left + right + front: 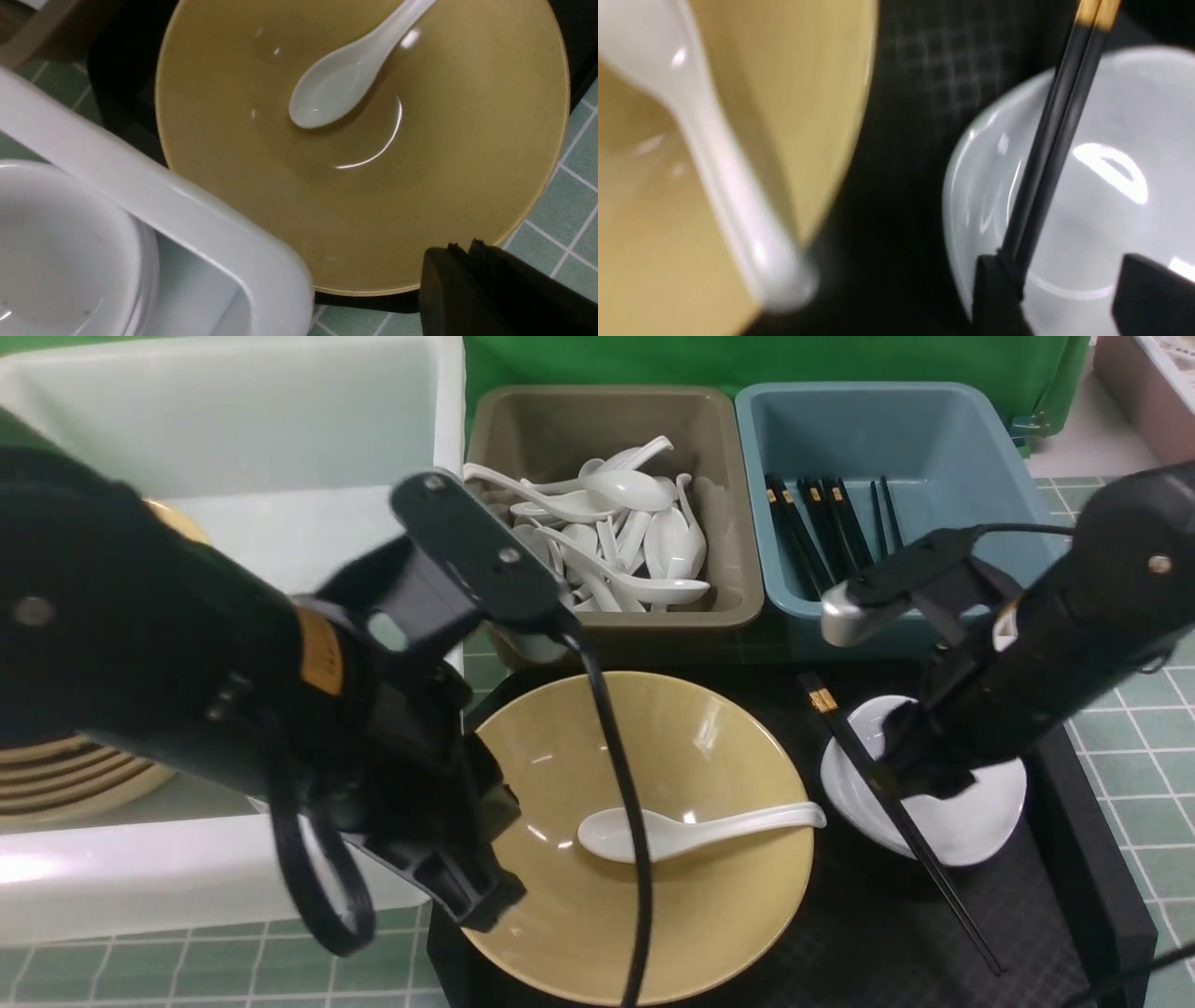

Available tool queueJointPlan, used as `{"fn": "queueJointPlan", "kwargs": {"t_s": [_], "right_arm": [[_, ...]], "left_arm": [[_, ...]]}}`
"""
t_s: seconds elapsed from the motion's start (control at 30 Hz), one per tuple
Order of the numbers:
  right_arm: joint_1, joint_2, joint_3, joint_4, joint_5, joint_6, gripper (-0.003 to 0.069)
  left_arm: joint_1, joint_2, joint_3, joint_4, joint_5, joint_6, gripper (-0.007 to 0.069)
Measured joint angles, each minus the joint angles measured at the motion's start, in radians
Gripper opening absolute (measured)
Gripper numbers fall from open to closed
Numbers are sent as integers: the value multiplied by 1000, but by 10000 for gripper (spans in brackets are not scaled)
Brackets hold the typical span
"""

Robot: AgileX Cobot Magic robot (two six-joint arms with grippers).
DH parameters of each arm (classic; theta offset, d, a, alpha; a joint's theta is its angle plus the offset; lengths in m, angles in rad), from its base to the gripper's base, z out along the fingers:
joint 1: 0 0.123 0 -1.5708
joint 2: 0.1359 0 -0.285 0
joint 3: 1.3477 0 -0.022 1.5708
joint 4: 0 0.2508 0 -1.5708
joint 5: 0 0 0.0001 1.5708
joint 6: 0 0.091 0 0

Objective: On blue table put chopsticks spoon bowls plates into blue grey white boxes.
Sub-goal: 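Move the grippers toward the tableware on the black tray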

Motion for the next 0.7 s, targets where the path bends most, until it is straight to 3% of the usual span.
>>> {"fn": "queueJointPlan", "kwargs": {"t_s": [0.17, 0.43, 0.7], "right_arm": [[0, 93, -25, 0, -31, 6, 466], [0, 163, -26, -67, -57, 78, 444], [0, 165, -30, -91, -43, 104, 244]], "left_arm": [[0, 14, -2, -2, 0, -20, 1], [0, 14, -3, 2, 0, -27, 1], [0, 14, -3, 2, 0, -27, 1]]}}
